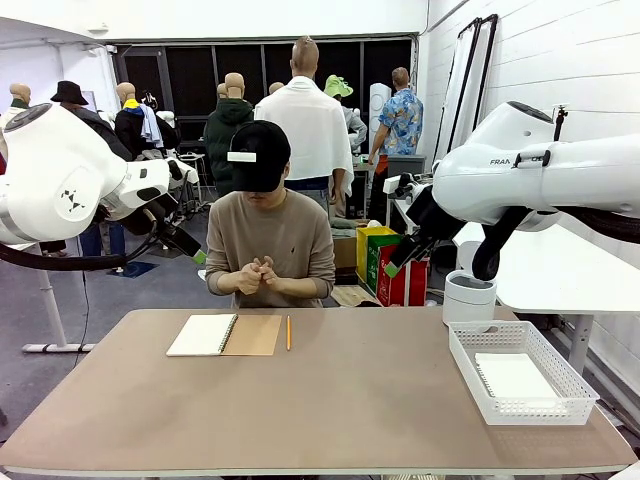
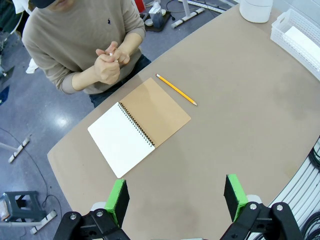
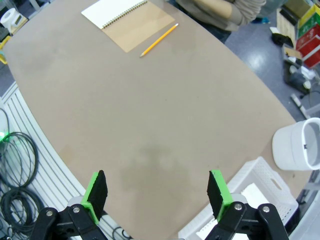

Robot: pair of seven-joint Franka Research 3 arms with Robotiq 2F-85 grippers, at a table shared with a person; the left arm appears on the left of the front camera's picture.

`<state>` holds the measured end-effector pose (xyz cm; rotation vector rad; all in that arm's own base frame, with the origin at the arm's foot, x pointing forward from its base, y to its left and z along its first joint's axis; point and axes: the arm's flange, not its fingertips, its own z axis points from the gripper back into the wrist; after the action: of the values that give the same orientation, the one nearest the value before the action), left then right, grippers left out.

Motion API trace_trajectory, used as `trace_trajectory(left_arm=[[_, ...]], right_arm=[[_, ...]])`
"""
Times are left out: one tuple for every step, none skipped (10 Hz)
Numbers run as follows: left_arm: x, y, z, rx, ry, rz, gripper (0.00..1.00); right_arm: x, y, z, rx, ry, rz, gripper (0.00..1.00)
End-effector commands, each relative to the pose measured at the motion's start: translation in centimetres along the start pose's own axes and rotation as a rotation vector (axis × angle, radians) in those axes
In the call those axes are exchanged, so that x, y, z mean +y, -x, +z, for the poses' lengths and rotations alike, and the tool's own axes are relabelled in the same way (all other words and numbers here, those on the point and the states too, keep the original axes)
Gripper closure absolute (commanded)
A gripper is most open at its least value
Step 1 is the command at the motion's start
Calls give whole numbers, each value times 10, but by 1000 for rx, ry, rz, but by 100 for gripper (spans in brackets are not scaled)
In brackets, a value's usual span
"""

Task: Sort the paper based on its condition.
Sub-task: If a person hands you a paper, place it in the Organizing basket , and if it's crumpled, put it in the Trash can.

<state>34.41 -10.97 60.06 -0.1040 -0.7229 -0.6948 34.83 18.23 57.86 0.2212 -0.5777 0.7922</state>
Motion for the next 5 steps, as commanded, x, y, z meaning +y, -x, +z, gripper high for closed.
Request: trace_trajectory(left_arm=[[1,0,1,-12,6,-2,0],[1,0,1,-12,6,-2,0],[1,0,1,-12,6,-2,0],[1,0,1,-12,6,-2,0],[1,0,1,-12,6,-2,0]], right_arm=[[1,1,0,11,0,-1,0],[1,1,0,11,0,-1,0],[1,1,0,11,0,-1,0],[1,1,0,11,0,-1,0],[1,1,0,11,0,-1,0]])
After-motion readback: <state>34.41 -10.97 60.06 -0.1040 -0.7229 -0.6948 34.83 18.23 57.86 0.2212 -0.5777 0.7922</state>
